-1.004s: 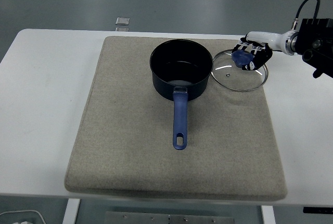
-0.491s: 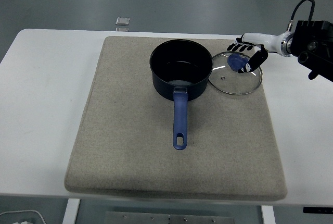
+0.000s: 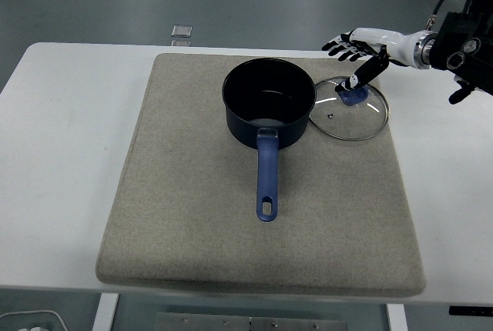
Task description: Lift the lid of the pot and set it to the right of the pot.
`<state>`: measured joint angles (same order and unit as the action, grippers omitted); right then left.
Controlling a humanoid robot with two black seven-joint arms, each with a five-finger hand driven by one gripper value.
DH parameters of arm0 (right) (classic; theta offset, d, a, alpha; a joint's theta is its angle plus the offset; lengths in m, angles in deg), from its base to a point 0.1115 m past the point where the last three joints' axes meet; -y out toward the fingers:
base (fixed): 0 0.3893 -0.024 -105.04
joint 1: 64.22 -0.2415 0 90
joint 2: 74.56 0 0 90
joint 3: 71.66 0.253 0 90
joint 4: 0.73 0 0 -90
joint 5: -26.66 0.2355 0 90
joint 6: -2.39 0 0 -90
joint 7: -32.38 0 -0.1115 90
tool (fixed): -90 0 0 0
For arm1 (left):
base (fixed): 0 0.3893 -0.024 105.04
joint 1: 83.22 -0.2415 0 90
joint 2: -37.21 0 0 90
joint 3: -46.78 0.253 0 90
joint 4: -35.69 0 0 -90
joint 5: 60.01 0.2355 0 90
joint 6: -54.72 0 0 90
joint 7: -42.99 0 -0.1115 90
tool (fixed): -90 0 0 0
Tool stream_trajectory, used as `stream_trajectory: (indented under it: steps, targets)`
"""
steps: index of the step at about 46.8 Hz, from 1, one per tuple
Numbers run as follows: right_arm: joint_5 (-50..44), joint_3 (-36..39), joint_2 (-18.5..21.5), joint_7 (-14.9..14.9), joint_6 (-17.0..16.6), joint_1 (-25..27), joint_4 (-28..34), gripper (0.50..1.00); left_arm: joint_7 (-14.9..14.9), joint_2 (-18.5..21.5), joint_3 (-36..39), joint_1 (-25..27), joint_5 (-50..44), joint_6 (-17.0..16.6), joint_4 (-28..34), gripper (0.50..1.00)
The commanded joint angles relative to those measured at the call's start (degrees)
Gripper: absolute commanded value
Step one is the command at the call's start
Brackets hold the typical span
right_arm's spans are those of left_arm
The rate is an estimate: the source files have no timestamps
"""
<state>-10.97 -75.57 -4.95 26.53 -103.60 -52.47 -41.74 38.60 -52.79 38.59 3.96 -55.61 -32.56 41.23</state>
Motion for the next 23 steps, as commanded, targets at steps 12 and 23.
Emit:
stream_trajectory:
  steps: [12,23]
  targets:
    - [14.9,9.6,0.0,-0.6,-3.6,2.6,0.2,0.897,0.0,0.0,0.0,0.0,0.0,0.0,0.0,1.000]
    - [28.7,11.0,0.4,-0.2,-3.7,4.2,0.5,0.897,0.0,0.0,0.0,0.0,0.0,0.0,0.0,1.000]
